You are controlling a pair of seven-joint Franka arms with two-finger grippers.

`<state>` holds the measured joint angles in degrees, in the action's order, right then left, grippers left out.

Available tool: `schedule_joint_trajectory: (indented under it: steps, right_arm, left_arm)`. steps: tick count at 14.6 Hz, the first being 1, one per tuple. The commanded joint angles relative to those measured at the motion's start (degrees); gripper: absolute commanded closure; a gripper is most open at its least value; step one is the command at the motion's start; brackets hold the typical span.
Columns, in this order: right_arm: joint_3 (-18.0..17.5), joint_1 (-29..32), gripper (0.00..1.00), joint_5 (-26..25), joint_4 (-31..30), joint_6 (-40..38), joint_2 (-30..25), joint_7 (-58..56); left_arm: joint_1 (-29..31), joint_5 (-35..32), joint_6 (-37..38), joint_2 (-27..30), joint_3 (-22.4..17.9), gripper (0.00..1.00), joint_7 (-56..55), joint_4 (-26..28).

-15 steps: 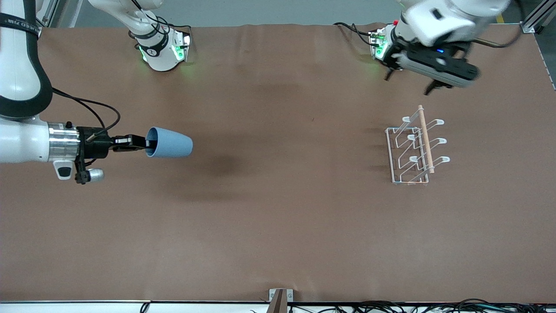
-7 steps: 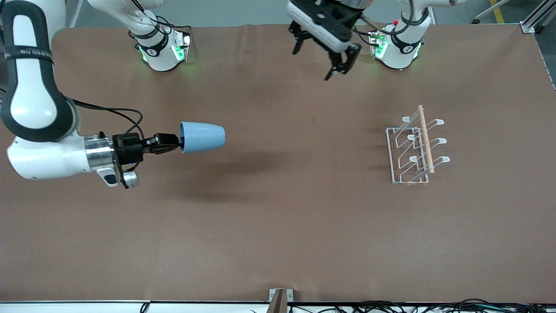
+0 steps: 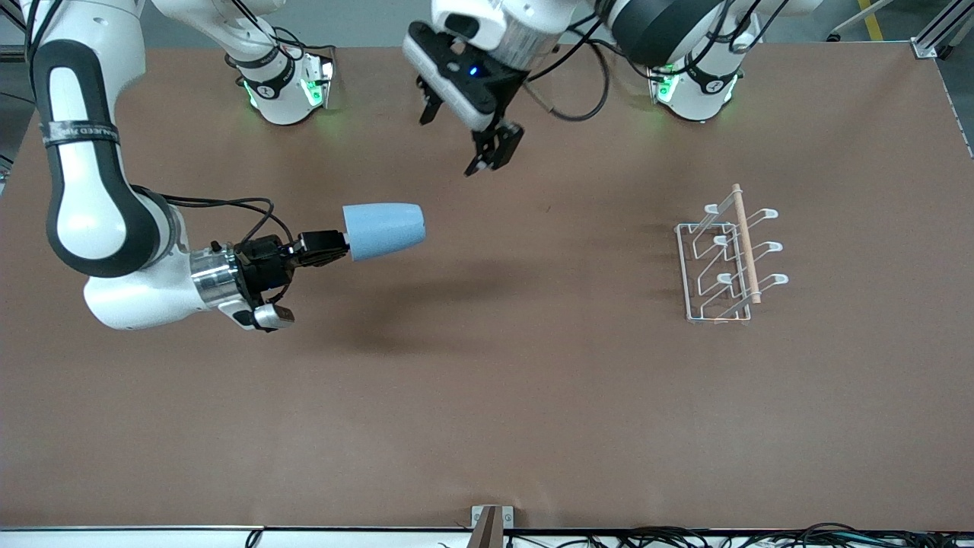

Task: Hang cup on cup holder
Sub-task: 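Carry the cup toward the middle while the left gripper reaches it, then grasp the cup with the left gripper and open the right gripper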

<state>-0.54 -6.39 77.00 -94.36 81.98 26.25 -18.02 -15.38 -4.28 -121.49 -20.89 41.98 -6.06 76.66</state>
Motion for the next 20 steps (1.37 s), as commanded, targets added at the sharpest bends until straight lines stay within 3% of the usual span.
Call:
schedule_joint_trajectory:
  steps: [1, 4, 6, 20]
  right_arm:
    - [0.3, -0.6, 0.99, 1.7, -0.4, -2.1, 0.9, -2.8]
    - [0.3, -0.6, 0.98, 1.5, -0.6, -3.9, 2.1, -3.9]
    - [0.4, -0.7, 0.98, 1.4, -0.8, -3.9, 2.2, -4.1]
    - [0.4, -0.8, 0.94, 1.4, -1.6, -4.0, 2.4, -4.3]
  left_arm:
    - [-6.1, -3.1, -5.4, -5.6, -4.3, 0.00, -0.4, -4.3]
    - [-15.0, -3.1, -8.9, -7.0, -14.6, 0.00, 1.7, -6.3]
    - [-18.4, -3.1, -10.4, -7.8, -18.3, 0.00, 2.6, -6.3]
    - [-18.9, -3.1, -11.1, -12.8, -18.8, 0.00, 10.0, -5.9]
